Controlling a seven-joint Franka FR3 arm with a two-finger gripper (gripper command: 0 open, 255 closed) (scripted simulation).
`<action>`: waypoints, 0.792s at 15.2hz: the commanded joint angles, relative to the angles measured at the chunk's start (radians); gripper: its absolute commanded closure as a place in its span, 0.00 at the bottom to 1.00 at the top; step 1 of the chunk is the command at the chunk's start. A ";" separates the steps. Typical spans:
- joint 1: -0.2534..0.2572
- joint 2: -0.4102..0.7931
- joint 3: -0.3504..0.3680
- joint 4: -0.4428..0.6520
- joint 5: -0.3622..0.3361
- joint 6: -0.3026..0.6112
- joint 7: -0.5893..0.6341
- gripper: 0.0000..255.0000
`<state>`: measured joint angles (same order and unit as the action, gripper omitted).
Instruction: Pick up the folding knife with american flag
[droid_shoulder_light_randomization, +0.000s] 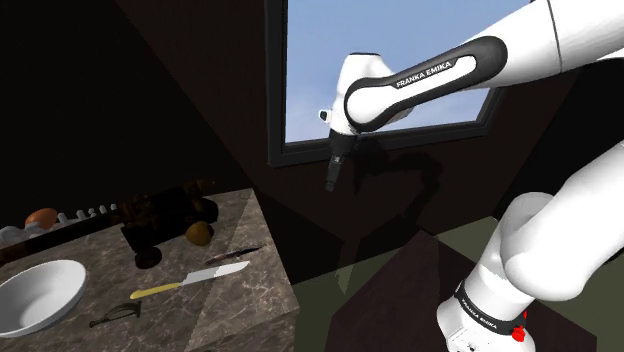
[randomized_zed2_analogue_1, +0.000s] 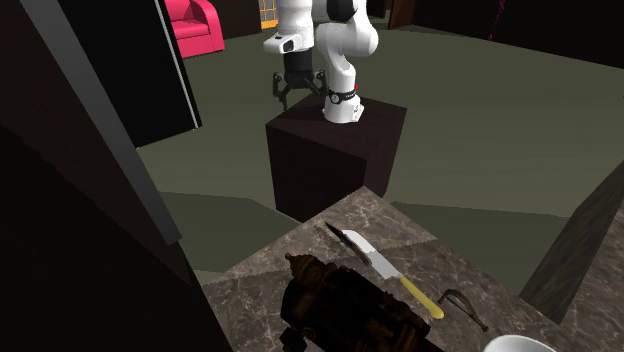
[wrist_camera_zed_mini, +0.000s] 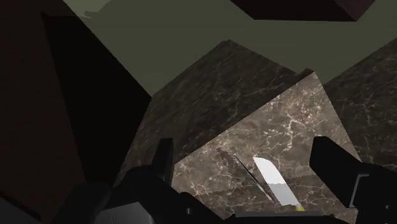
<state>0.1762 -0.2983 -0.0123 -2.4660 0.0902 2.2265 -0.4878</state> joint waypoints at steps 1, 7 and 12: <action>0.021 0.071 0.011 0.015 0.009 0.071 -0.028 0.00; 0.066 0.279 0.041 0.093 0.027 0.238 -0.122 0.00; 0.095 0.452 0.072 0.185 0.027 0.349 -0.190 0.00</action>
<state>0.2651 0.1060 0.0532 -2.3116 0.1189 2.5506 -0.6645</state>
